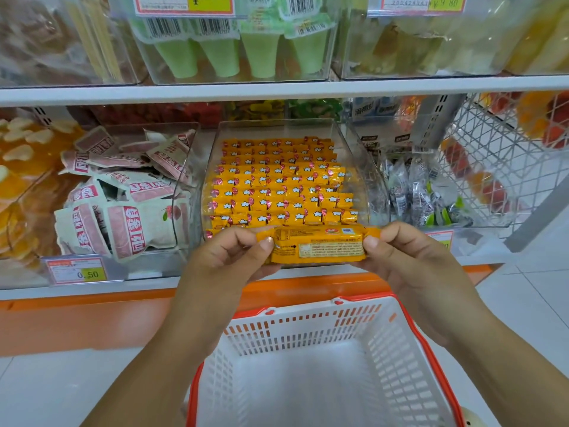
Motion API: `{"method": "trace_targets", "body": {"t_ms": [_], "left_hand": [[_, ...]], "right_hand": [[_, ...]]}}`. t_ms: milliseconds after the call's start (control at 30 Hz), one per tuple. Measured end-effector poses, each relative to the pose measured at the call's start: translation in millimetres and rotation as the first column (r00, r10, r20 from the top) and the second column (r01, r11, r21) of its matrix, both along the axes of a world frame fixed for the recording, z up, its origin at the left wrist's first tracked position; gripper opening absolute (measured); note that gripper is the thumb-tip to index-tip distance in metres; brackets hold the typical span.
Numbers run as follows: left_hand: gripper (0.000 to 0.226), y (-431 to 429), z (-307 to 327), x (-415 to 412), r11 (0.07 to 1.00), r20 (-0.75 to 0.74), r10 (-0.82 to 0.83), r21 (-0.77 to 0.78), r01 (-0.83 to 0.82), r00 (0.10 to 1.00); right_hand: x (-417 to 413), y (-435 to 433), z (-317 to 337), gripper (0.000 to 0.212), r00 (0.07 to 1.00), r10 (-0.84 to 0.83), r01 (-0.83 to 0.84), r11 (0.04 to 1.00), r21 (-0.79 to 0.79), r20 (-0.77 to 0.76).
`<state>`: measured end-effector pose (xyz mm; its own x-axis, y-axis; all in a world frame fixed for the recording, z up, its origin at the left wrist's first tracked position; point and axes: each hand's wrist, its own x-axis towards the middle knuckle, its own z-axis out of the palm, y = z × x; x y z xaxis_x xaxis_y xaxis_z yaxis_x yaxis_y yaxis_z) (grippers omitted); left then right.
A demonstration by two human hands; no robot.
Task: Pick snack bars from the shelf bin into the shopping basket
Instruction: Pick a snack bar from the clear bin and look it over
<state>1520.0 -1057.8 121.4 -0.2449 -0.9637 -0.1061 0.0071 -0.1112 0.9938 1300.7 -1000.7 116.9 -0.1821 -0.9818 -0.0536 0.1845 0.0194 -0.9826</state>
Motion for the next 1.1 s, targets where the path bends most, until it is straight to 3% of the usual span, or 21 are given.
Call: {"method": "trace_targets", "body": {"t_ms": [67,200,267,333,433,533,833,1100], "left_hand": [[0.019,0.4,-2.7,-3.0,1.0,-0.017,0.005,0.014,-0.005,1.0],[0.002,3.9,-3.1,-10.0,0.999,-0.043,0.041,-0.006,-0.041,0.998],[0.015,5.8,-1.0,-10.7,0.995,-0.088,0.1,-0.009,-0.101,0.991],[0.015,6.6,-0.3,-10.9,0.988,-0.096,0.148,-0.026,-0.152,0.984],[0.014,8.4,-1.6,-10.7,0.986,-0.098,0.164,-0.025,-0.167,0.982],[0.028,7.1,0.1,-8.9,0.995,-0.078,0.104,-0.002,-0.105,0.991],[0.036,-1.3,-0.1,1.2,0.99,-0.149,0.018,0.138,0.003,0.989],[0.028,-3.7,0.2,0.1,0.984,-0.139,-0.017,0.171,0.041,0.99]], "right_hand": [[0.9,-0.4,-2.4,0.042,1.0,0.008,-0.008,1.0,-0.016,0.013],[6.0,0.1,-1.6,0.013,0.997,-0.001,0.004,0.999,-0.043,0.079],[7.0,0.9,-1.0,0.024,0.997,-0.052,0.057,0.995,-0.079,0.061],[6.8,1.9,-0.2,0.031,0.995,-0.092,0.096,0.991,-0.093,0.043],[7.1,2.2,-1.8,0.038,0.995,-0.069,0.063,0.994,-0.089,-0.069],[5.1,2.2,-3.9,0.05,0.999,-0.041,0.039,0.997,-0.071,-0.032],[4.3,0.4,3.1,0.041,0.992,0.005,0.0,0.999,-0.042,0.129],[2.5,-3.4,1.0,0.033,0.974,0.014,-0.025,0.999,0.046,0.225]]}}
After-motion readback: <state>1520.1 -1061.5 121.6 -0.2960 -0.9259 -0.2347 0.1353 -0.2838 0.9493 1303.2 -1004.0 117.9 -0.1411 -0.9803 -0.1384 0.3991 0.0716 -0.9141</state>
